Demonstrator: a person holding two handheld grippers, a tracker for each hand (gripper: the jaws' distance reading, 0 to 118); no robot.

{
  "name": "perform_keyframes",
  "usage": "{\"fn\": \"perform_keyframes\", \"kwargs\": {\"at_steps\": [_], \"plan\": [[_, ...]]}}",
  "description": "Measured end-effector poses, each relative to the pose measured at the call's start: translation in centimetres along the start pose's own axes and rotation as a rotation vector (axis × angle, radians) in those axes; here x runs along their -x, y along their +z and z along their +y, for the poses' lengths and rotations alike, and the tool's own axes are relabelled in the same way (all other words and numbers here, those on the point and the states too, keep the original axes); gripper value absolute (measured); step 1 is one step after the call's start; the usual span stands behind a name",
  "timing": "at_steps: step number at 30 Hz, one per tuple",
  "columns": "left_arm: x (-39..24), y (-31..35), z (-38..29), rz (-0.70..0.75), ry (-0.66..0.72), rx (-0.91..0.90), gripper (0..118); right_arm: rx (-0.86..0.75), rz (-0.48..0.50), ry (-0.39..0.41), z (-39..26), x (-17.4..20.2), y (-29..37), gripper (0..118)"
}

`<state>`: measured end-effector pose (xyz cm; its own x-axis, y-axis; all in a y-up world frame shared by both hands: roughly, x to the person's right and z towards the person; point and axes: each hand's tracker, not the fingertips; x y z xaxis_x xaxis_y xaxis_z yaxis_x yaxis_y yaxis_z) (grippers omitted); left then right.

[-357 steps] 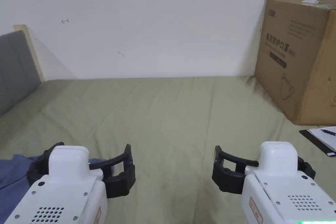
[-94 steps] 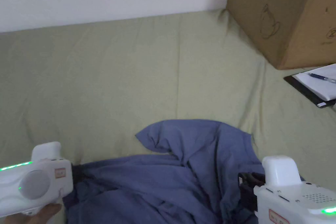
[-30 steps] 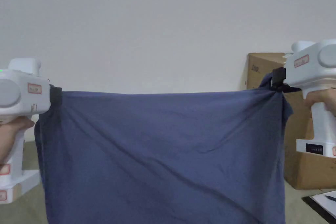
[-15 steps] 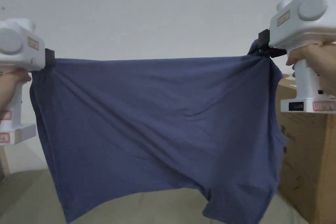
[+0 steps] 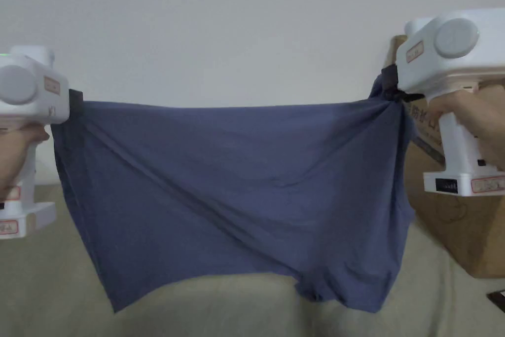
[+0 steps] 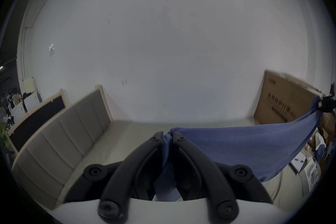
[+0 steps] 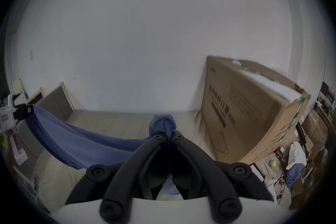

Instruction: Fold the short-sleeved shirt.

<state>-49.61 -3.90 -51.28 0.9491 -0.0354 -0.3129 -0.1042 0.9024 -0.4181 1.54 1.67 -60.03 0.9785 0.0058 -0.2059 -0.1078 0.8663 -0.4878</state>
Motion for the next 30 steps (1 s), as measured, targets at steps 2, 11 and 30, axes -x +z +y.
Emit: {"fn": "perform_keyframes", "kwargs": {"at_steps": [2, 11, 30], "plan": [[-0.5, -3.5, -4.2, -0.013, 0.015, 0.087, 7, 0.072, -0.002, 0.005, -5.5, 0.6, -8.4, 3], [-2.1, -15.0, -23.1, 0.012, 0.092, 0.456, 7, 0.395, 0.025, 0.001, -24.3, 1.1, -21.2, 3], [0.2, 3.2, -30.1, -0.067, 0.086, 0.437, 7, 0.384, 0.115, -0.158, -34.7, -2.2, -3.5, 3]]}}
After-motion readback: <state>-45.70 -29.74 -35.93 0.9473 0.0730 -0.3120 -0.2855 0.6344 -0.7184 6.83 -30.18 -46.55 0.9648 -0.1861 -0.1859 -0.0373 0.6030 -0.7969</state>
